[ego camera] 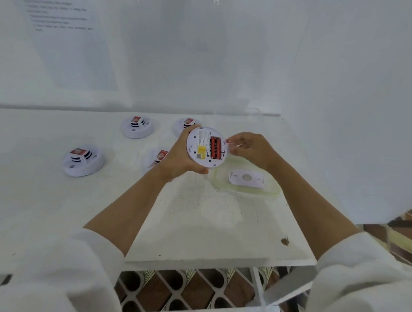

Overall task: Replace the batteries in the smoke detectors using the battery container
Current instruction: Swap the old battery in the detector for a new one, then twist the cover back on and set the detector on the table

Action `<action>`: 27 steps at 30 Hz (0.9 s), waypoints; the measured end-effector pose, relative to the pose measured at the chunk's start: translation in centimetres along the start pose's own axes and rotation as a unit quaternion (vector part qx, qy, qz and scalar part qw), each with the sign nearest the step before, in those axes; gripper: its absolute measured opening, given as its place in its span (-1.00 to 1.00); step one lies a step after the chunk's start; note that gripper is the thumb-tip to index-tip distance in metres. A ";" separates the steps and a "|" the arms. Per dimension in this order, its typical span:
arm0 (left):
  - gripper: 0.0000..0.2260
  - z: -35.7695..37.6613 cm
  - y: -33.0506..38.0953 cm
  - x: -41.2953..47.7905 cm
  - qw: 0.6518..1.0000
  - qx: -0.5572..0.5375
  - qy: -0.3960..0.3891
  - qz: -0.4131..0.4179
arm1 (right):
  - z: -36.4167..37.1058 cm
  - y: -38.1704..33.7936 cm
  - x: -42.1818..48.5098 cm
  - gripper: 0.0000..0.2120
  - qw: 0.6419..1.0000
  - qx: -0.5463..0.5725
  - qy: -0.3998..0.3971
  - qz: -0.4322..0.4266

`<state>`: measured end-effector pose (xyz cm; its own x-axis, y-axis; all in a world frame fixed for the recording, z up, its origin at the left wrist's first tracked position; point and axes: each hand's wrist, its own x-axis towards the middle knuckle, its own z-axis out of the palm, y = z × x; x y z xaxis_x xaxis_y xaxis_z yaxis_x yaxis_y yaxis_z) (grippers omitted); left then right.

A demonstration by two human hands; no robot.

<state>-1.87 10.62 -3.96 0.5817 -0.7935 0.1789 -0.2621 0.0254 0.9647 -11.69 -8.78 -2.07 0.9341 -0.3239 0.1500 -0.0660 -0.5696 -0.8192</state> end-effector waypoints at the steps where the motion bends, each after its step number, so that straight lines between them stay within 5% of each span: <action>1: -0.10 -0.1 -0.2 -0.4 1.000 -0.001 -0.002 -0.005 | -0.2 0.4 -0.4 -0.73 0.999 -0.044 -0.026 0.012; 9: -0.04 -0.4 0.2 -1.9 1.000 0.002 0.007 -0.008 | -1.2 1.6 -1.8 -0.42 0.959 -0.226 -0.152 0.080; 27: -0.13 0.4 0.5 -0.3 1.000 0.016 0.019 -0.011 | -2.3 3.9 -1.0 -0.51 0.942 -0.279 -0.168 0.082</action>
<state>-2.48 10.61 -3.56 0.6164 -0.7698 0.1657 -0.2738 -0.0122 0.9617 -13.72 -12.39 -4.20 0.9472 -0.2381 -0.2146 -0.3060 -0.8713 -0.3836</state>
